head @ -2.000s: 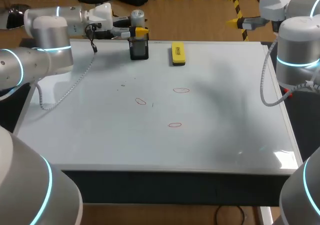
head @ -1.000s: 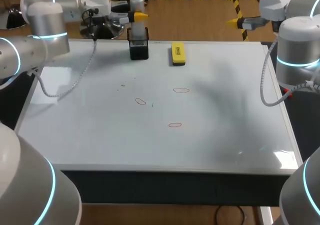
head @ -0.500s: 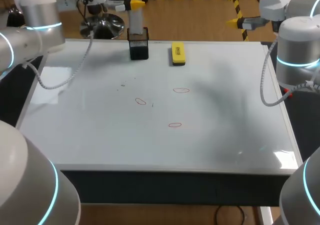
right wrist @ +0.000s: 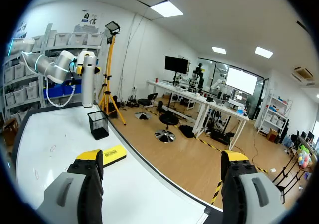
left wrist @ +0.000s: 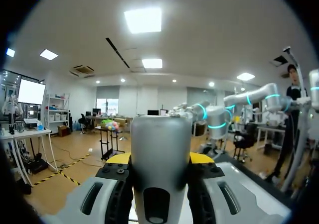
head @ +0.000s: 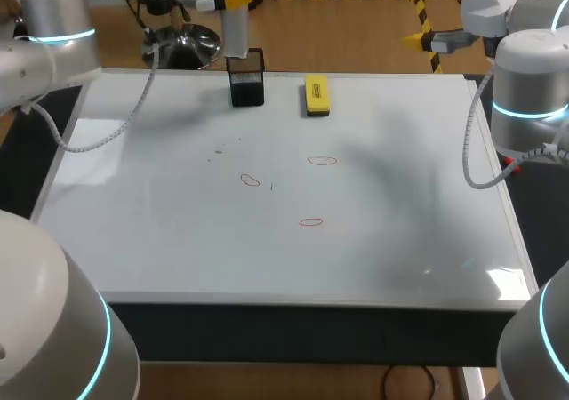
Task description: Pick up the inspection probe, press it on each red-marked spot on the whiteboard one by one, put down the probe, pick up the eraser, and wipe off all the red marks.
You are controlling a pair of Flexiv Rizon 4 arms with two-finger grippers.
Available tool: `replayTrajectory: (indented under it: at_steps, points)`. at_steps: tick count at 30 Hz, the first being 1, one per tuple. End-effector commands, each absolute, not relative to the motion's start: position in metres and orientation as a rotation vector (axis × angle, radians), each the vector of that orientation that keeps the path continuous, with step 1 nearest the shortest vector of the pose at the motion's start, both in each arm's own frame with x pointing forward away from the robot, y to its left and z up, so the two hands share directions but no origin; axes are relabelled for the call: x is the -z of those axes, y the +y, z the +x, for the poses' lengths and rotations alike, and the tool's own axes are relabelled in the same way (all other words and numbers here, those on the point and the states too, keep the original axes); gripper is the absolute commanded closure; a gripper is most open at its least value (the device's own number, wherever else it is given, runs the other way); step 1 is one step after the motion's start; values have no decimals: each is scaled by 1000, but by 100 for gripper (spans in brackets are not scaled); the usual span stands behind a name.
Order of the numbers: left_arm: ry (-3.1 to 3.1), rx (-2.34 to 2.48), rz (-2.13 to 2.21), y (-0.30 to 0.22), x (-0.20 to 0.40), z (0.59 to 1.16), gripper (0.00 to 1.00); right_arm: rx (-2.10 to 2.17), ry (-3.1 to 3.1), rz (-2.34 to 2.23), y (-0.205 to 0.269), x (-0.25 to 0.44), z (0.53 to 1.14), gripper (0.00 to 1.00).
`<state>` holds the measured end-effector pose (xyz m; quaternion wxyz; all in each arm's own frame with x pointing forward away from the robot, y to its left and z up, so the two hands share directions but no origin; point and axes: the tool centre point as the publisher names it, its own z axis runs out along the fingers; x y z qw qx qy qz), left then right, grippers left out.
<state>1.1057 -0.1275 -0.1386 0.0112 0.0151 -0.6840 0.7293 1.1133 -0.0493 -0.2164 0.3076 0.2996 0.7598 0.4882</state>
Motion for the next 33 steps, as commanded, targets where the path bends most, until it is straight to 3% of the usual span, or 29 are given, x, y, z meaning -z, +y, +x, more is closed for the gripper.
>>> replayTrajectory:
  at_steps: [1, 18, 33]
  points:
    - [-2172, -2298, 117, -120, 133, 1080, 100, -1291, 2011, 792, -50, 216, 1114, 0]
    - [-2081, -2297, 132, -108, 158, 1017, 100, -1291, 2011, 792, -50, 216, 1114, 0]
    - [-2113, -2304, 77, -88, 171, 997, 100, -1291, 2011, 792, -50, 216, 1114, 0]
